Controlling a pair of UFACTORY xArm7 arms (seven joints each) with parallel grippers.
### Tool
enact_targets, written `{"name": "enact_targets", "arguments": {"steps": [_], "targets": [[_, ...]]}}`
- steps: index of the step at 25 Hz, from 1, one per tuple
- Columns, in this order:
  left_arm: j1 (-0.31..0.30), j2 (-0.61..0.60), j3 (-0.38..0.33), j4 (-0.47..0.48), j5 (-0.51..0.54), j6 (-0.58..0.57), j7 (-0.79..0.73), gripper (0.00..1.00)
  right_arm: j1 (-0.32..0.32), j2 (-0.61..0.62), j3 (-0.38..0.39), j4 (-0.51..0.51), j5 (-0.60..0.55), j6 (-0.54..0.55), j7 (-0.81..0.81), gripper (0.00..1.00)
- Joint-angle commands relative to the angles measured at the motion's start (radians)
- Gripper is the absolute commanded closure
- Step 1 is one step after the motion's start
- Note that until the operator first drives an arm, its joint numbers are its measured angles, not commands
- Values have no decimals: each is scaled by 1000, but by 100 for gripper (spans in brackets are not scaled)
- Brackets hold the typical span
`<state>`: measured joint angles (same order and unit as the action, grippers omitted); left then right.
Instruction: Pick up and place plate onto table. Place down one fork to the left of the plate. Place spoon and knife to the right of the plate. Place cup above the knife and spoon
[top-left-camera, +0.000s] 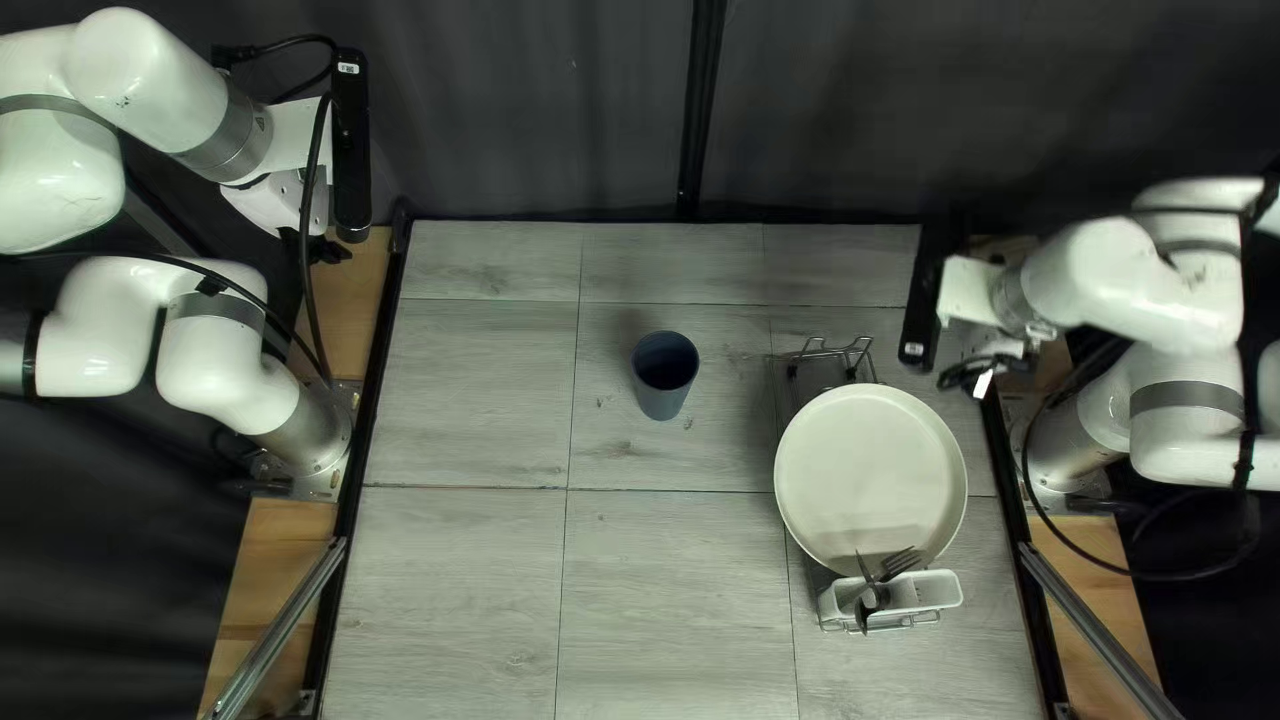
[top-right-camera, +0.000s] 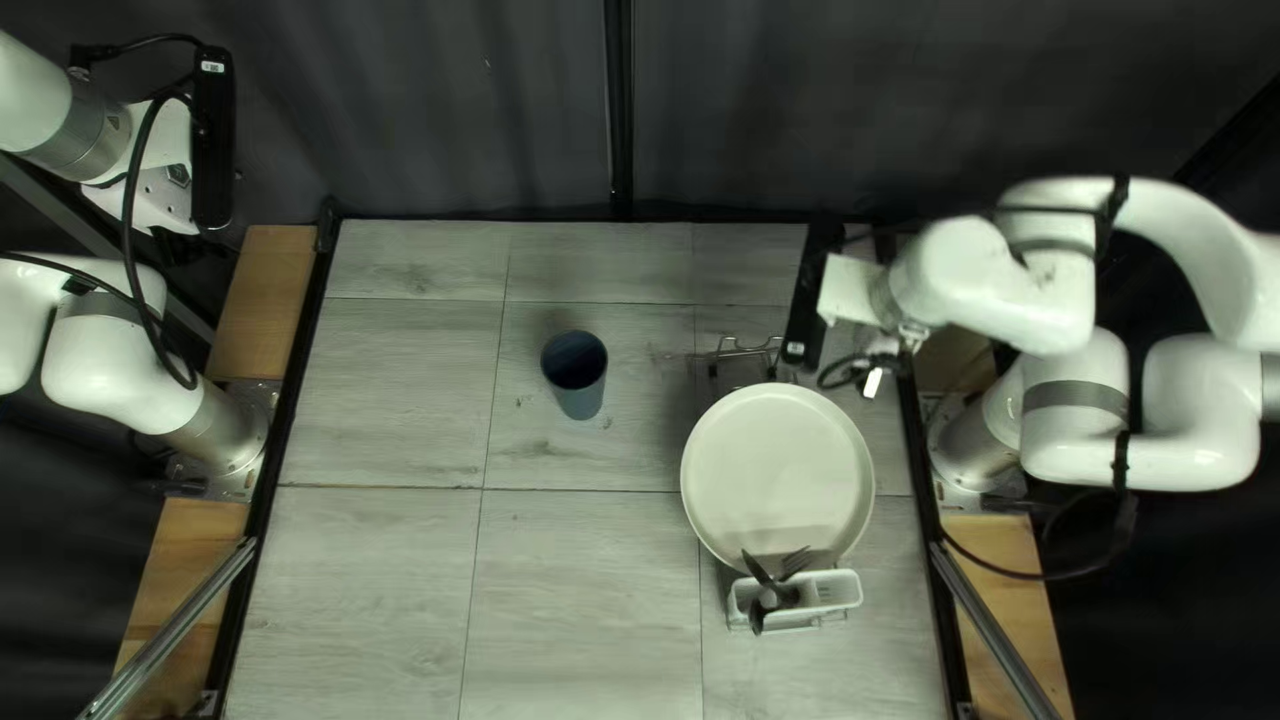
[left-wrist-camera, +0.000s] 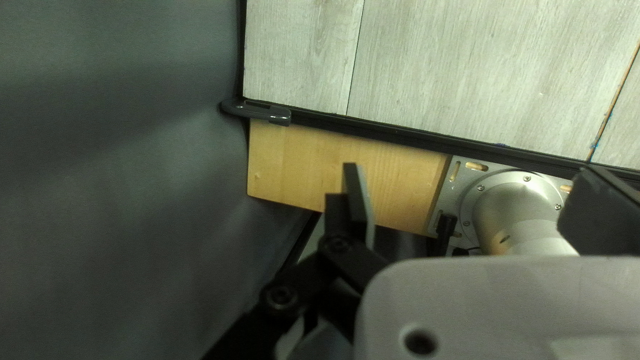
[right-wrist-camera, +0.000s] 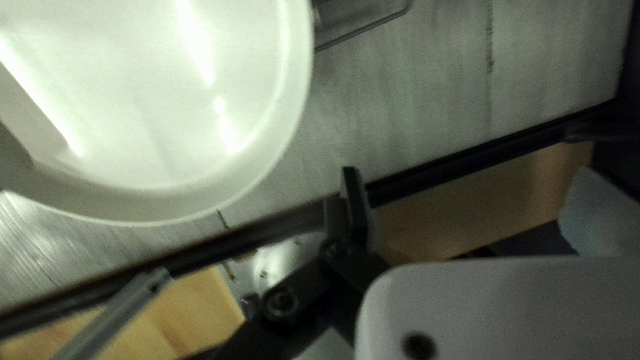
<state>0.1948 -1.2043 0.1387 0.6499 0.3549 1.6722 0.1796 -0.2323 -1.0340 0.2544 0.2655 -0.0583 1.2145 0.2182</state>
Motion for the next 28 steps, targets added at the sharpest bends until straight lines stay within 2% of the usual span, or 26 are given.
{"name": "enact_targets", "arguments": {"steps": [1,6,12,17,18,19,20,21,22,28], "targets": [[0,0,0,0,0,0,0,0,3,32,32,-36,23,-91,52,0],[0,0,0,0,0,0,0,0,-1,65,79,-55,48,-148,137,0],[0,0,0,0,0,0,0,0,16,40,113,-114,77,-187,203,0],[0,0,0,0,0,0,0,0,18,79,133,-142,92,-240,233,4],[0,0,0,0,0,0,0,0,16,81,131,-147,92,-245,232,8],[0,0,0,0,0,0,0,0,15,82,130,-150,93,-248,233,23],[0,0,0,0,0,0,0,0,14,84,130,-150,93,-250,232,45],[0,0,0,0,0,0,0,0,10,92,132,-145,91,-250,233,97],[0,0,0,0,0,0,0,0,9,94,132,-143,90,-250,233,100],[0,0,0,0,0,0,0,0,17,84,137,-139,90,-230,234,100]]}}
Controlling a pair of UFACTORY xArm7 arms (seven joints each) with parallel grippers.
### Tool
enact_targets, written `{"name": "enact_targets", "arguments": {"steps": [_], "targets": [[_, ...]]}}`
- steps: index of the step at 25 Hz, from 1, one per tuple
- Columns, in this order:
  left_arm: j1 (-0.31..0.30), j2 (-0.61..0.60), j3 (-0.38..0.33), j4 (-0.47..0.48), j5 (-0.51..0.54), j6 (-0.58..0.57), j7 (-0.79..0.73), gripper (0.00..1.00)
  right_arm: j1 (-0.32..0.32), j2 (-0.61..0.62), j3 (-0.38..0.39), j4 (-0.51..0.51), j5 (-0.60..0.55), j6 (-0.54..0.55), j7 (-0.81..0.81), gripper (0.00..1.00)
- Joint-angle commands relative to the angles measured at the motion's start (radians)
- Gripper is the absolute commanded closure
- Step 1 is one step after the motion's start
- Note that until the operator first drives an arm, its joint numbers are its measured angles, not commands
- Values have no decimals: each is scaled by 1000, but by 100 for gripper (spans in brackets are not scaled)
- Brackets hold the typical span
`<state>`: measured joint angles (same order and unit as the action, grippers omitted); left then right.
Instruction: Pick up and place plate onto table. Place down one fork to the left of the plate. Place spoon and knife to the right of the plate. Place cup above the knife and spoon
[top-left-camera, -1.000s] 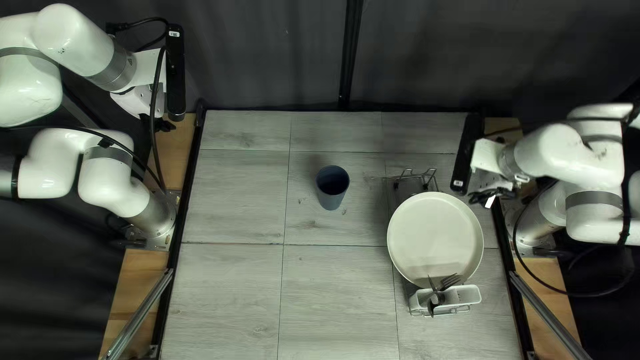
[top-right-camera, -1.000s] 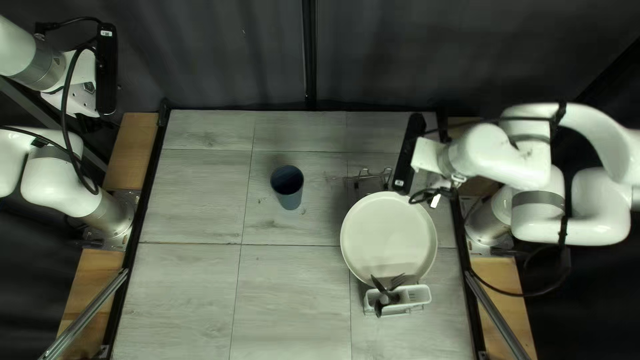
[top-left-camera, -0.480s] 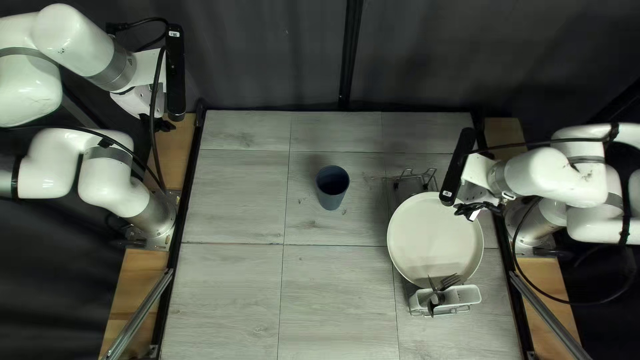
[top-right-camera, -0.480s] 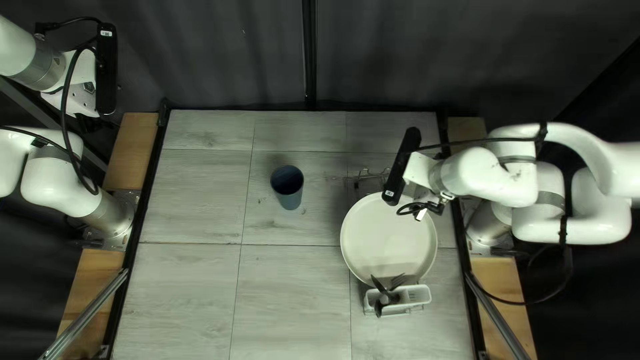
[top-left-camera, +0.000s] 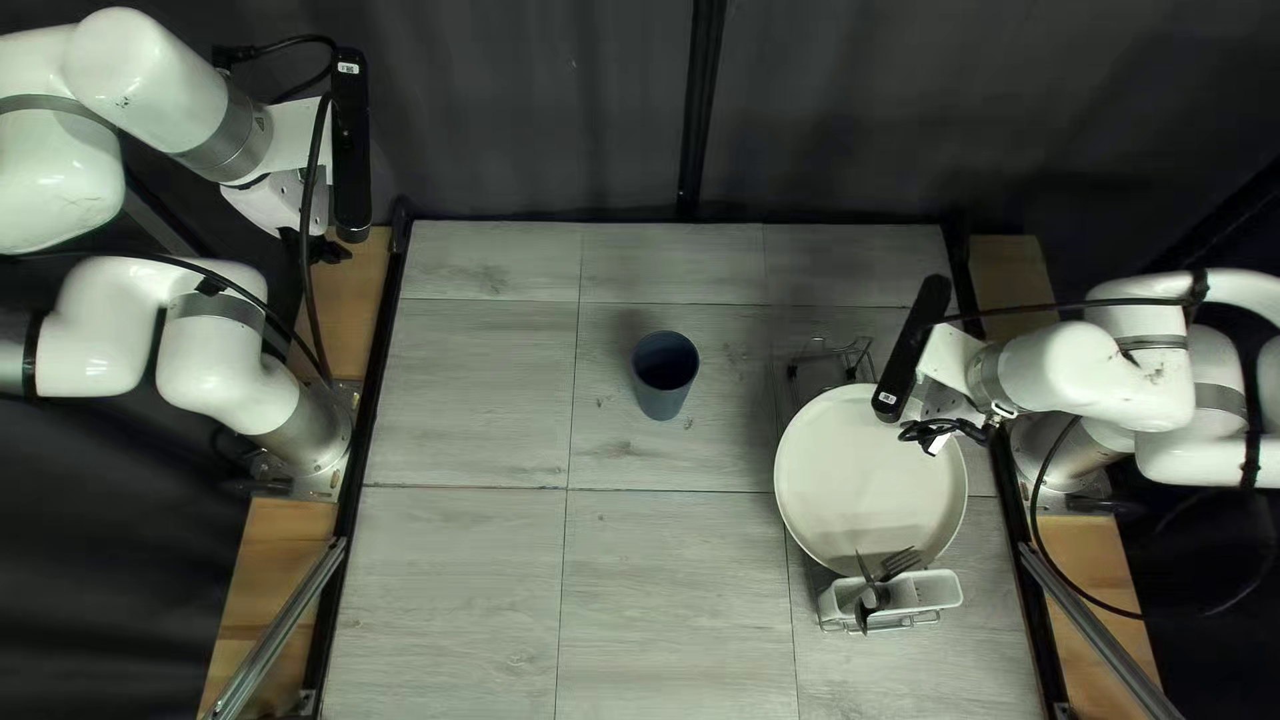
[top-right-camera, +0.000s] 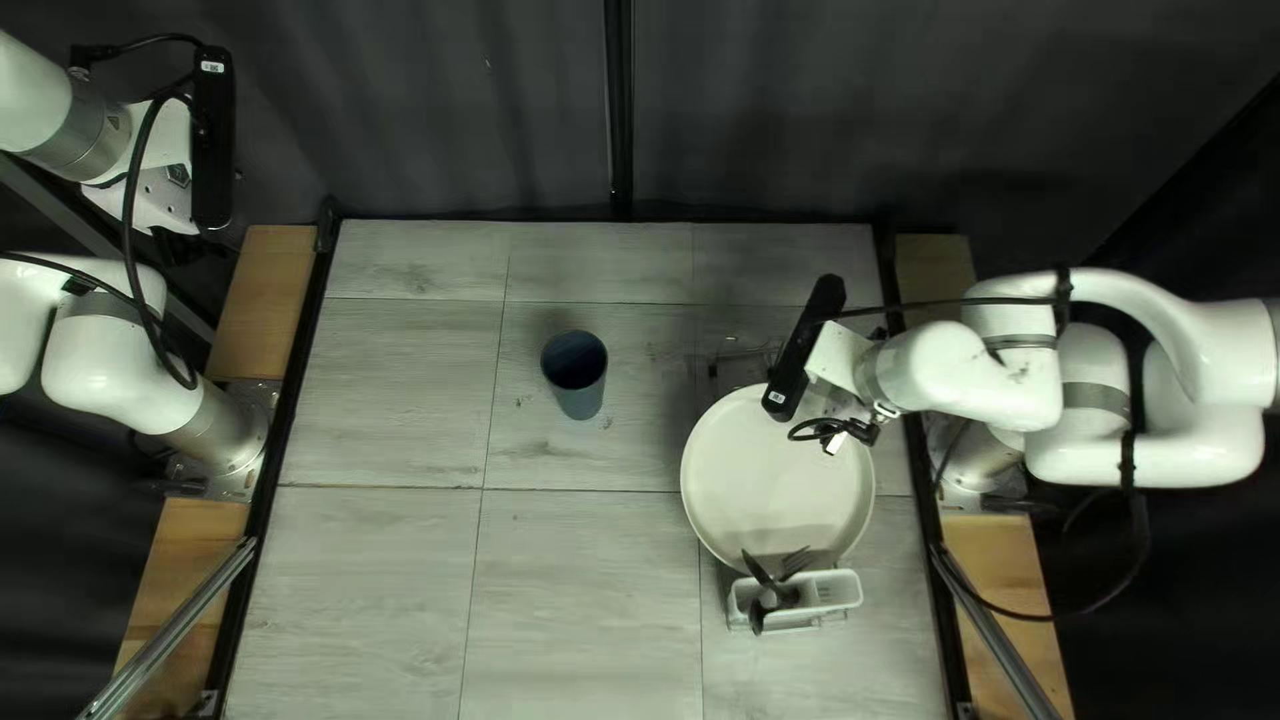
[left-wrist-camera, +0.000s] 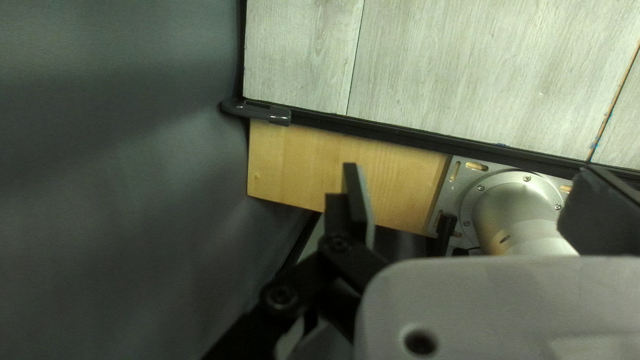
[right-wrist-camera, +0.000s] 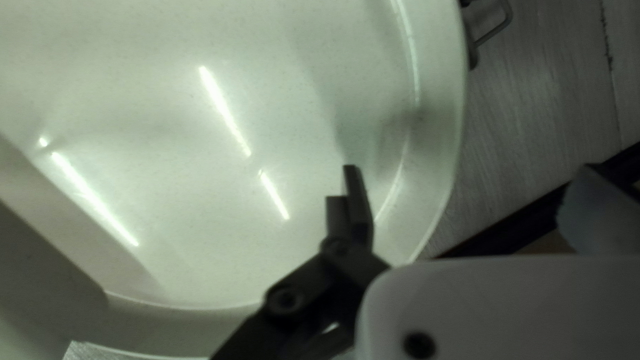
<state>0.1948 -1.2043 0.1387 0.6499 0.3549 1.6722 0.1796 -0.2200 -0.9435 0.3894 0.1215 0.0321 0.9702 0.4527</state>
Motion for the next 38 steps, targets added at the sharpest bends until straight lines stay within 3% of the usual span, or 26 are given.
{"name": "enact_targets", "arguments": {"steps": [1,9,25,29,31,38], "targets": [[0,0,0,0,0,0,0,0,6,-18,-1,13,-4,32,-5,100],[0,0,0,0,0,0,0,0,-6,-34,-3,125,-43,164,-32,100],[0,0,0,0,0,0,0,0,-134,74,-98,415,-192,298,-187,100],[0,0,0,0,0,0,0,0,-162,148,-107,511,-207,325,-202,100],[0,0,0,0,0,0,0,0,-182,230,-95,612,-202,360,-184,100],[0,0,0,0,0,0,0,0,-218,447,-39,824,-211,389,-111,100]]}}
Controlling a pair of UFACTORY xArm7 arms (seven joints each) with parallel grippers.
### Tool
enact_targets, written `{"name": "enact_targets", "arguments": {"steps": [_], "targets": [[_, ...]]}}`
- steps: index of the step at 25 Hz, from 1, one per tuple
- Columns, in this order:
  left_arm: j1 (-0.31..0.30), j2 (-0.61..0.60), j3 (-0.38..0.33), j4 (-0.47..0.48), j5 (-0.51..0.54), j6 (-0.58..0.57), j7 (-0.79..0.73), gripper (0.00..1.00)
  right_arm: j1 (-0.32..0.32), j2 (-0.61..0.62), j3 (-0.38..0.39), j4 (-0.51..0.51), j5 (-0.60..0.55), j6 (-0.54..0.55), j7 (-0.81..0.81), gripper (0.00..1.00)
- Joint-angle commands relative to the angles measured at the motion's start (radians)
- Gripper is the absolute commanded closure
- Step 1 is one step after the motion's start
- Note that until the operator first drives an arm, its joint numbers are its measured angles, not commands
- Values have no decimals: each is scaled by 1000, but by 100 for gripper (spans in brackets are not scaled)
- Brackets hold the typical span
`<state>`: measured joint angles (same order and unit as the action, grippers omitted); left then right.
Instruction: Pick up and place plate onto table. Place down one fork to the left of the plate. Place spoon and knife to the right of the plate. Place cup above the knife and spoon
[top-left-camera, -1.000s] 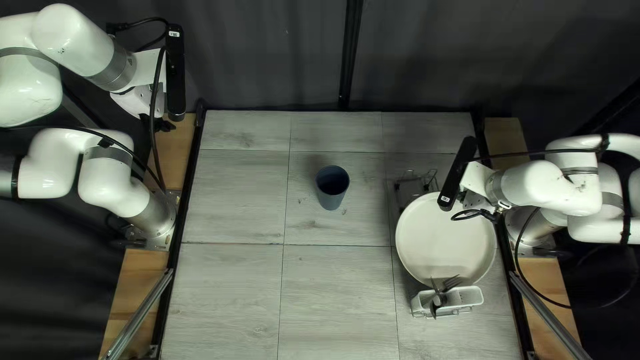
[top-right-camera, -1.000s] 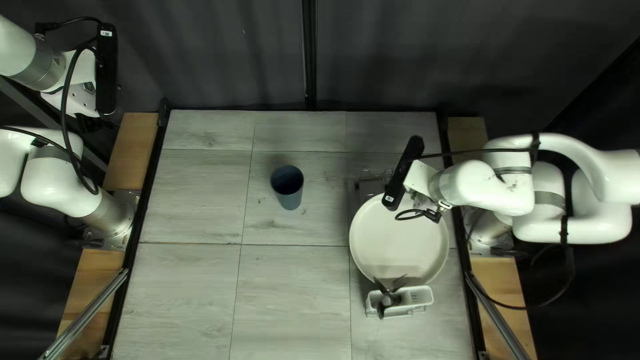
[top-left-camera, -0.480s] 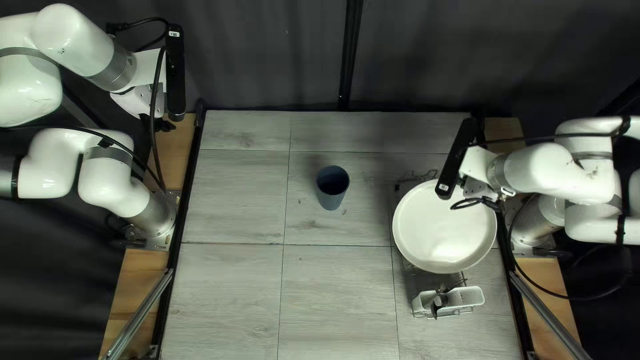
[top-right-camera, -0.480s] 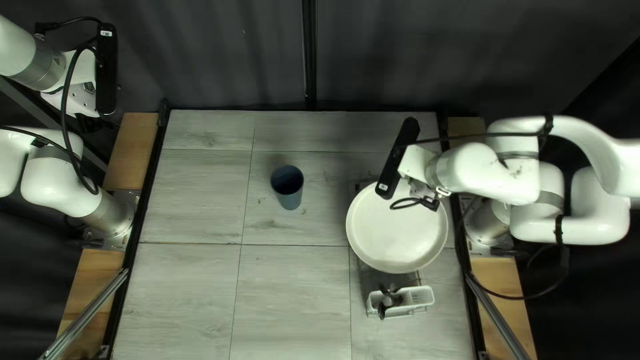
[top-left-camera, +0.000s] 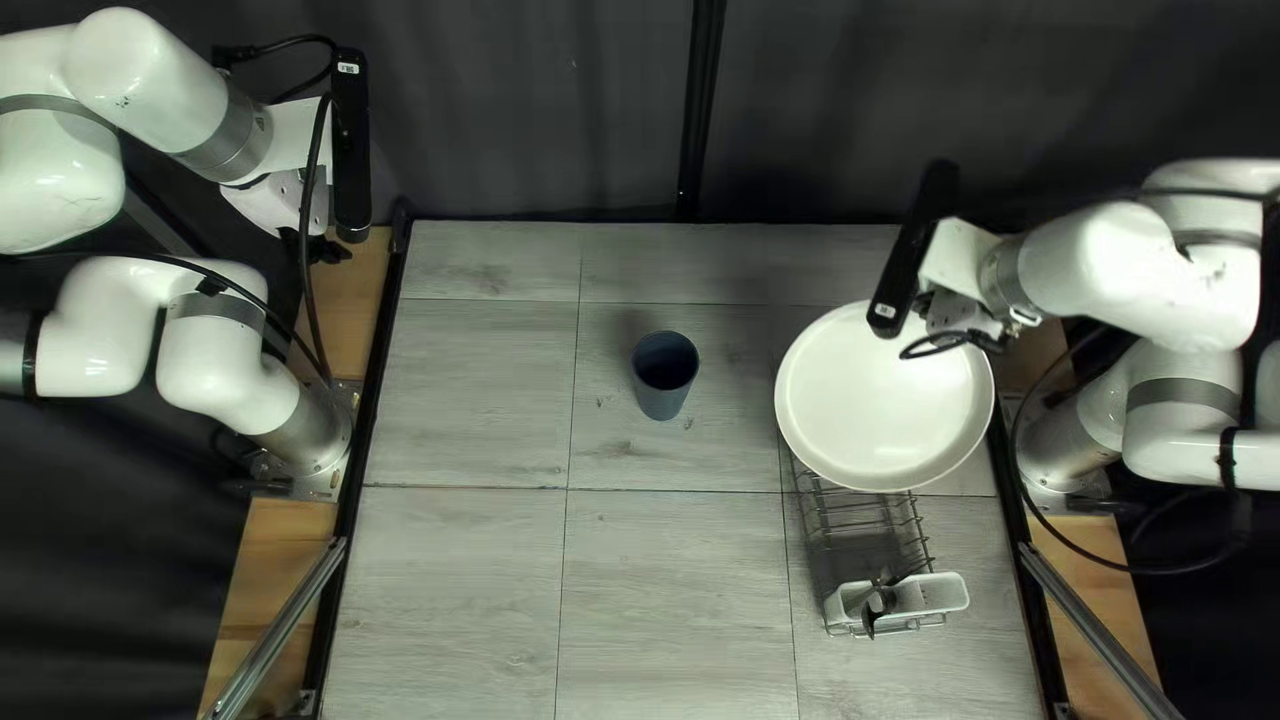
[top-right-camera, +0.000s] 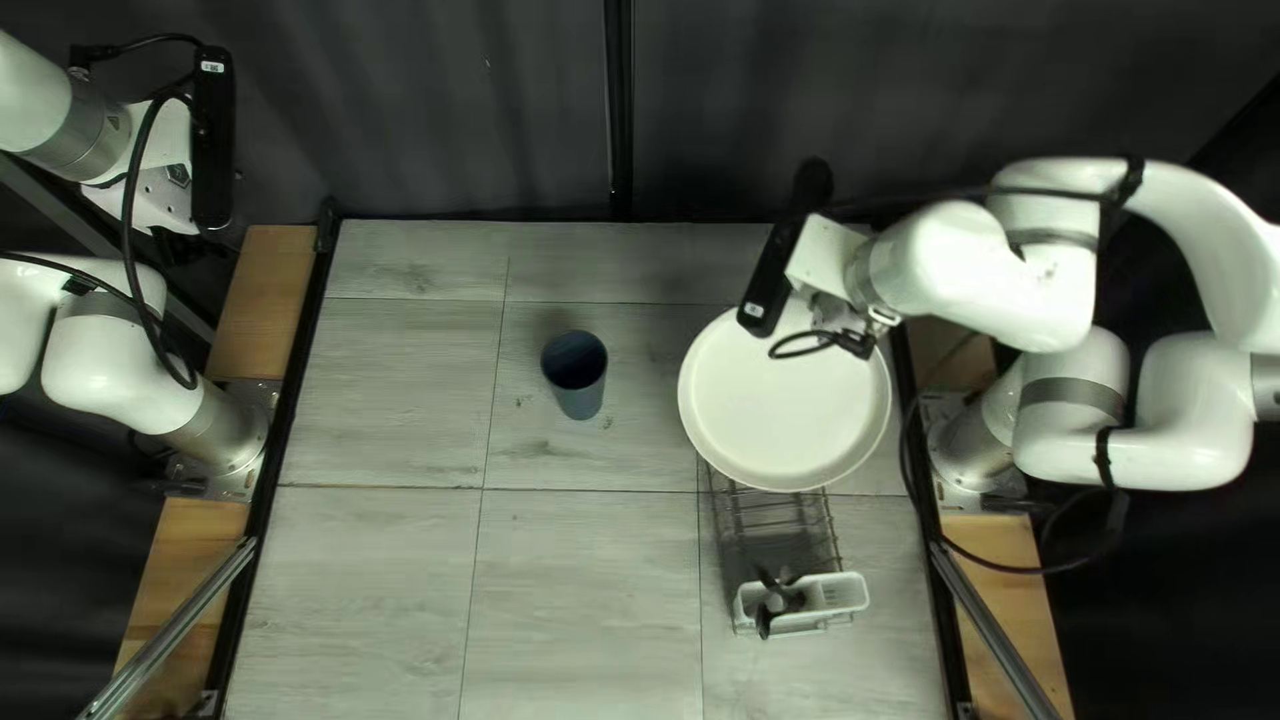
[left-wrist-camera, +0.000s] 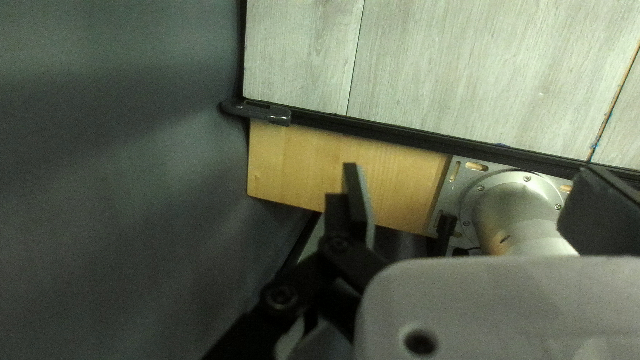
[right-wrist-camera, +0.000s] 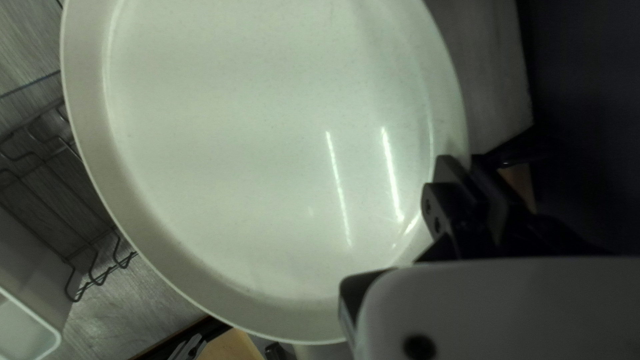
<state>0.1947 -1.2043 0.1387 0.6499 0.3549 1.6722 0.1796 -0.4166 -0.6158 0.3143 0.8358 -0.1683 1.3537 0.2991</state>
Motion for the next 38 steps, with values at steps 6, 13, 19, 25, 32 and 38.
{"name": "enact_targets", "arguments": {"steps": [6,13,19,25,32,38], "targets": [[0,0,0,0,0,0,0,0,-18,259,81,206,-2,-35,97,100],[0,0,0,0,0,0,0,0,21,377,162,311,1,-9,149,100],[0,0,0,0,0,0,0,0,21,377,162,311,1,-9,149,100],[0,0,0,0,0,0,0,0,40,379,185,322,16,-28,175,100],[0,0,0,0,0,0,0,0,37,579,202,462,3,-109,217,100],[0,0,0,0,0,0,0,0,62,770,206,581,-40,-181,244,100]]}}
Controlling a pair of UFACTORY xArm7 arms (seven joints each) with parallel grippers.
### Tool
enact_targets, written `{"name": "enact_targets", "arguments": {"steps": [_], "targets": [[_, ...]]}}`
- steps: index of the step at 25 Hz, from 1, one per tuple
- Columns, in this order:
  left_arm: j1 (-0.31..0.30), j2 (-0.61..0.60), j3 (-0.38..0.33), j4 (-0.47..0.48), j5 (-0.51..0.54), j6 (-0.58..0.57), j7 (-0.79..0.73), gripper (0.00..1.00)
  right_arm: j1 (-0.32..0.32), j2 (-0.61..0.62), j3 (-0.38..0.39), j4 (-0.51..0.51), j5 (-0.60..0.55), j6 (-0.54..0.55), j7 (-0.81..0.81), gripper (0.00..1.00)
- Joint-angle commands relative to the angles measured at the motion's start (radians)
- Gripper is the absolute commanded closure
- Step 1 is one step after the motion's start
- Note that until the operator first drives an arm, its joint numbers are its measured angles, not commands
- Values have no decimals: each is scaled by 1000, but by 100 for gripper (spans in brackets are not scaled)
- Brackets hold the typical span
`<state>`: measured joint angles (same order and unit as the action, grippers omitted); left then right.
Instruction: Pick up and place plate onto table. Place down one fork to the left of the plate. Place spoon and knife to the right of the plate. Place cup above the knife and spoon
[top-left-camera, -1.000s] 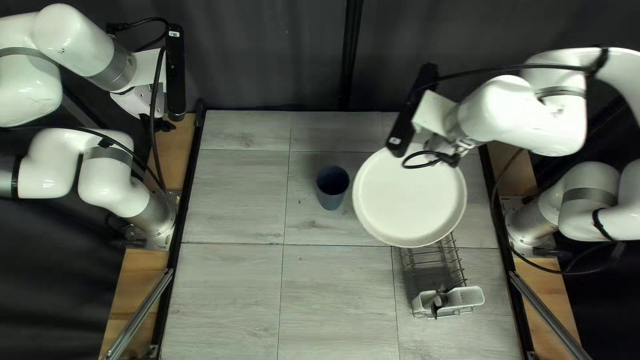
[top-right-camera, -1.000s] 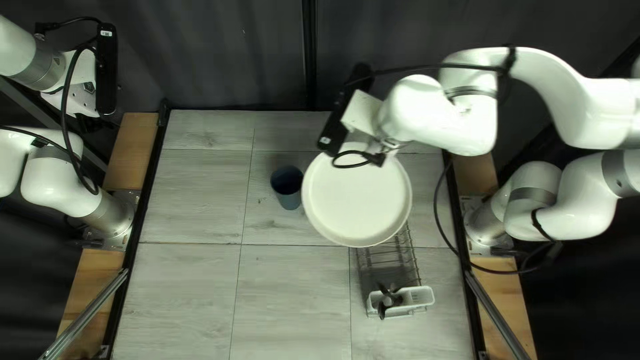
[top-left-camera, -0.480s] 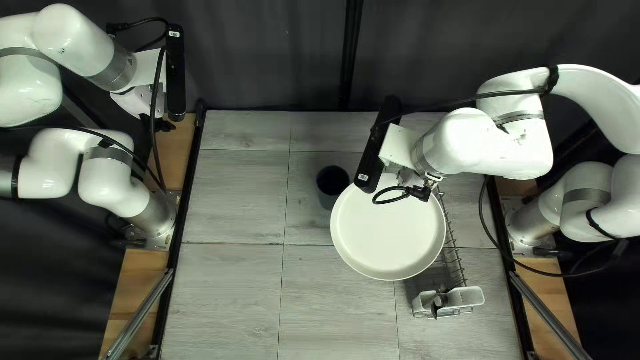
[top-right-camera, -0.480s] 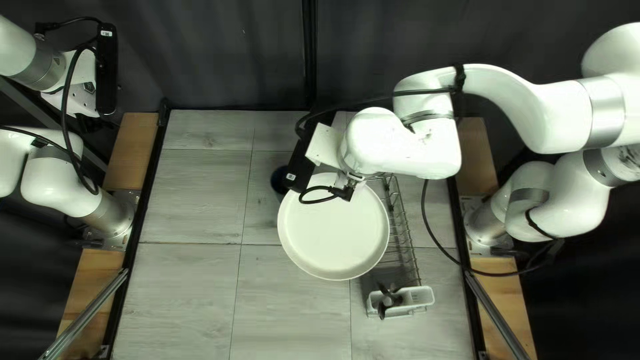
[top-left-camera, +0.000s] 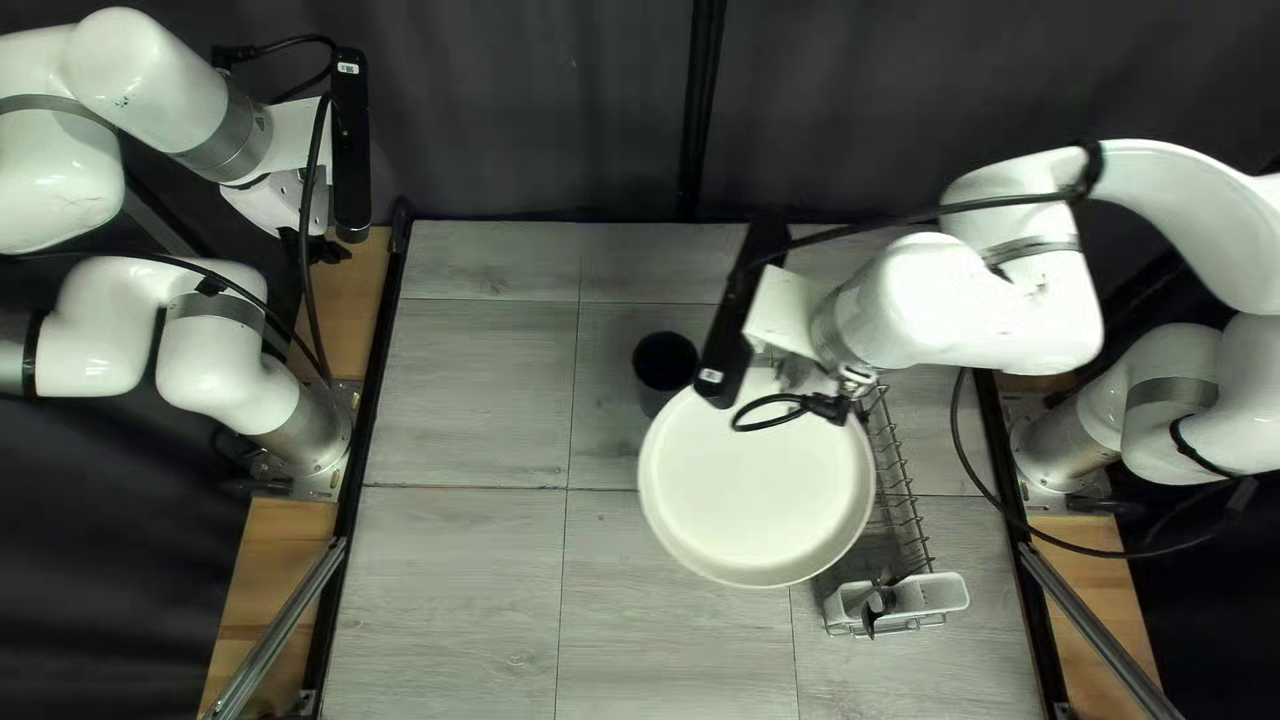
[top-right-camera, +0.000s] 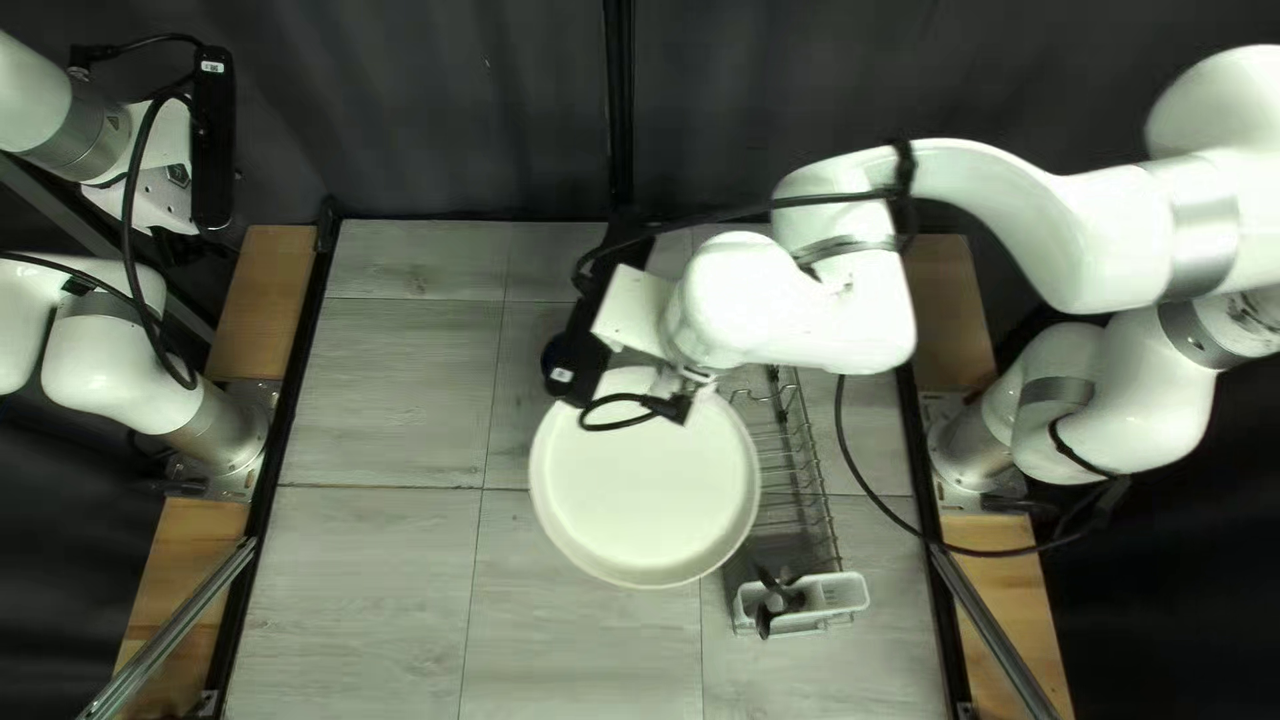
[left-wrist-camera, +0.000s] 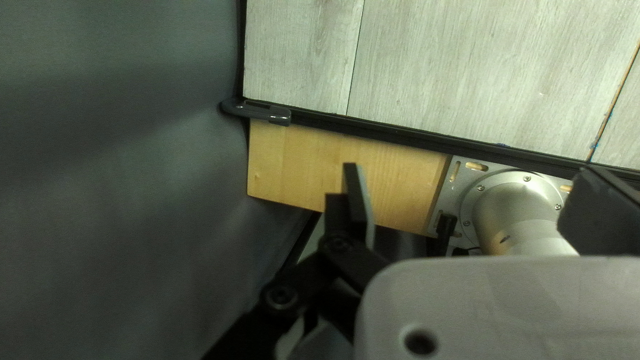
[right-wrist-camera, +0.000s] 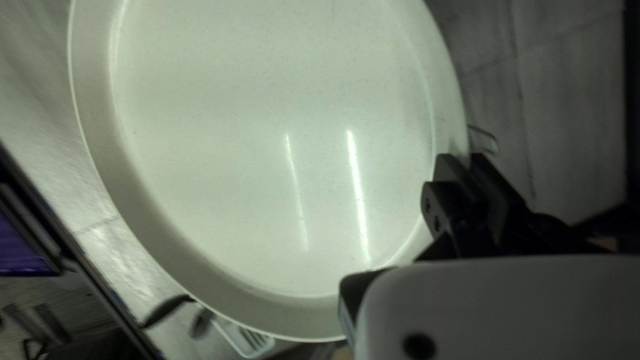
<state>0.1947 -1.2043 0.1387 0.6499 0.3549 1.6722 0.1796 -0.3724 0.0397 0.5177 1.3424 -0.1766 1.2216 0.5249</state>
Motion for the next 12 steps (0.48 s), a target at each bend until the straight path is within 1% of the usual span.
{"name": "enact_targets", "arguments": {"steps": [1,5,8,12], "targets": [[0,0,0,0,0,0,0,0,24,139,4,90,-39,-57,23,100],[0,0,0,0,0,0,0,0,65,257,7,169,-73,-95,40,100],[0,0,0,0,0,0,0,0,72,296,9,173,-74,-137,39,100],[0,0,0,0,0,0,0,0,90,380,4,199,-91,-198,42,100]]}}
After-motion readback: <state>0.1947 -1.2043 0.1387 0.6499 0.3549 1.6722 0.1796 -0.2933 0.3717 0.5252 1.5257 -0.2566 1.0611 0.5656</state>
